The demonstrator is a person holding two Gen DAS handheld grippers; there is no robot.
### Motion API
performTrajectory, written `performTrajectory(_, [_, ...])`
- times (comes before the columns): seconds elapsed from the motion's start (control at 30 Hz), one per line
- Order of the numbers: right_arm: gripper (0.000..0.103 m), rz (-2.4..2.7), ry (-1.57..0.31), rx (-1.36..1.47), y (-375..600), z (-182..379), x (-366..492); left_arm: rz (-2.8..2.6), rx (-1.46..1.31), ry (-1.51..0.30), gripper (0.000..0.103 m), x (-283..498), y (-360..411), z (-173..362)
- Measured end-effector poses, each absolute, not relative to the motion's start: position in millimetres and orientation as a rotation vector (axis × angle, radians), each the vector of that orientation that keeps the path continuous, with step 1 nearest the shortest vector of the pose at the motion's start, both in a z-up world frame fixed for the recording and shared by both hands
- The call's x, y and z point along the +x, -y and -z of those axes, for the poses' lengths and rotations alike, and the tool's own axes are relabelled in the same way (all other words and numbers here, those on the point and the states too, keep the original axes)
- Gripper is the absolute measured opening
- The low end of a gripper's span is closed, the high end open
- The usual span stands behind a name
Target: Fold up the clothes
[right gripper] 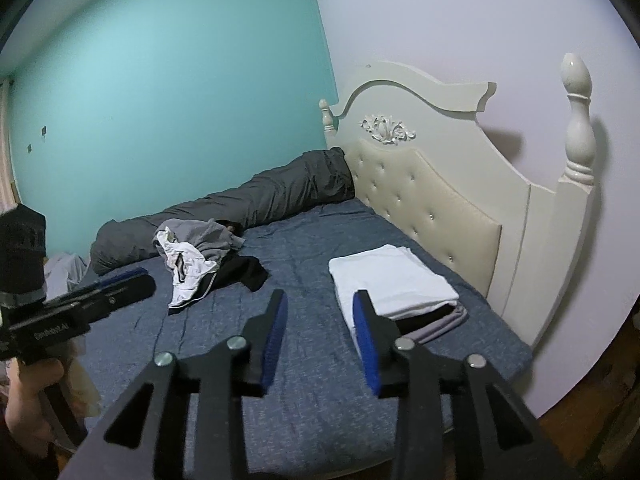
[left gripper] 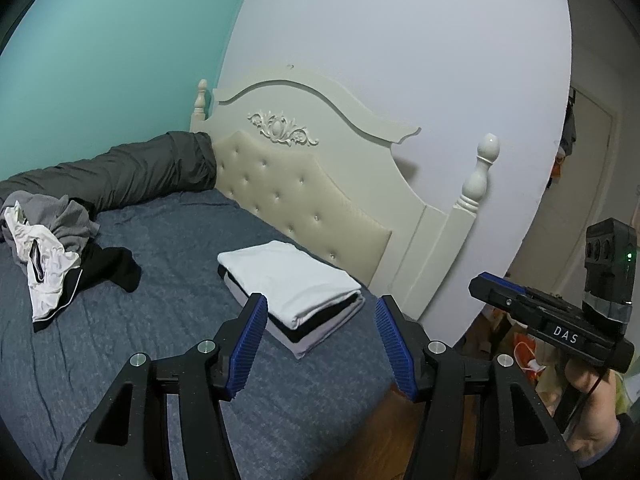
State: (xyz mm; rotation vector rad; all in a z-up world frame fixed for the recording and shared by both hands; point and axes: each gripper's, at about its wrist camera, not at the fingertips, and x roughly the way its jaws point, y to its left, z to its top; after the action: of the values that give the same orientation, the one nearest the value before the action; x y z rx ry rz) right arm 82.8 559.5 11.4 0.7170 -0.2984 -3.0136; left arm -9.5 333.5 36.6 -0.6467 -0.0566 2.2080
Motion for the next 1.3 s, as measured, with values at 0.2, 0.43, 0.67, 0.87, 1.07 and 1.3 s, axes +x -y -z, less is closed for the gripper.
performTrajectory(0.2, [0.038,3.03,0.28,0.716,-550.5,-7.6,91.7,-2.212,-0.632,0.053,0.063,-0.9,-328.7,-35.2])
performTrajectory(0.43, [0.044,3.063,0.26,0.722,-546.6,-0.2,102.3,-2.218,-0.619,0.031,0.066,5.9,-327.3,-33.6])
performTrajectory(0.67, [0.047,3.076,0.262,0.726,-542.8,5.1,110.5,-2.234,-0.615,0.016,0.072,8.9,-324.2,-28.6])
performTrajectory(0.87, [0.057,3.091,0.268,0.717,-542.7,6.9,116.0,-2.253,-0.611,-0.001,0.077,9.9,-322.8,-25.1])
performTrajectory(1.07, [0.063,3.1,0.271,0.736,-543.3,13.1,117.7,-2.264,-0.609,-0.014,0.083,11.4,-321.8,-21.5])
performTrajectory(1.3, [0.069,3.131,0.26,0.75,-541.8,20.3,118.0,-2.281,-0.608,-0.027,0.093,12.2,-320.8,-16.9])
